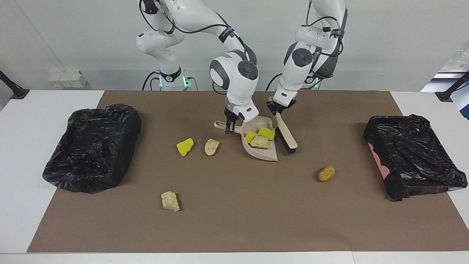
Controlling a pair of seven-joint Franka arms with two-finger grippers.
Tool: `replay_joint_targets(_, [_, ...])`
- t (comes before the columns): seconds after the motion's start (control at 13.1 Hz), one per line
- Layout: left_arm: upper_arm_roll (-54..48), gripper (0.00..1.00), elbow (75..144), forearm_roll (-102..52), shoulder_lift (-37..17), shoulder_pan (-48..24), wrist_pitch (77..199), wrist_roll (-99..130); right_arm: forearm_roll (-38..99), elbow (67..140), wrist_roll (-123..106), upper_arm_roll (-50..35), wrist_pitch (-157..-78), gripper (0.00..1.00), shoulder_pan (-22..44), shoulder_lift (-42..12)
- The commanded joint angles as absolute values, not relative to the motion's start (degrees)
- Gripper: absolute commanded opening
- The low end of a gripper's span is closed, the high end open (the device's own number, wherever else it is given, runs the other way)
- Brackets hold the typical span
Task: Sweep and dump trash in bin
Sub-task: 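Sweep the sponge and bread pieces into the dustpan with the left gripper, then sweep the remaining bread chunk into the dustpan with the left gripper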
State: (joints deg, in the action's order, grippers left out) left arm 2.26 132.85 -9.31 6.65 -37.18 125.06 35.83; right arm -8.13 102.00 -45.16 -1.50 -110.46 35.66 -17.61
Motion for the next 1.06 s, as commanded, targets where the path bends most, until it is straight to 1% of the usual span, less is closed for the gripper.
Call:
replay_joint_targets(0.0, [3.25,0.00,129.47,-10.37,6.41,-37.09,123.93,34.54,-8.88,103.01,-46.32,-1.58,-111.10,0.00,35.07,-16.17])
replay_joint_targets(0.08, [4.04,0.00,128.94,-9.67,7.03,-36.48,122.10,34.54,-8.88,102.83,-46.32,-1.67,-110.83,0.00,34.63,-16.17])
replay_joint_targets(0.15, [4.04,0.00,128.24,-8.45,7.12,-34.21,120.34,34.37,-8.79,102.57,-46.41,-1.58,-110.83,0.00,34.63,-16.17])
replay_joint_targets(0.38, [4.04,0.00,125.35,-1.68,5.20,-27.01,119.88,26.31,-8.70,102.57,-46.23,-1.67,-111.00,0.00,34.63,-16.17])
replay_joint_targets(0.61, [4.04,0.00,119.29,2.18,0.11,-17.96,117.96,10.68,-8.61,102.66,-46.23,-1.67,-111.09,0.00,34.63,-16.17])
replay_joint_targets(0.84, [3.96,0.00,113.75,7.81,-5.43,-11.71,118.04,1.79,-8.61,102.66,-46.23,-1.67,-111.27,0.00,34.63,-16.17])
replay_joint_targets(0.99, [3.96,0.00,110.75,10.27,-9.38,-8.80,118.04,-4.89,-8.61,102.66,-46.14,-1.58,-111.27,0.00,34.63,-16.17])
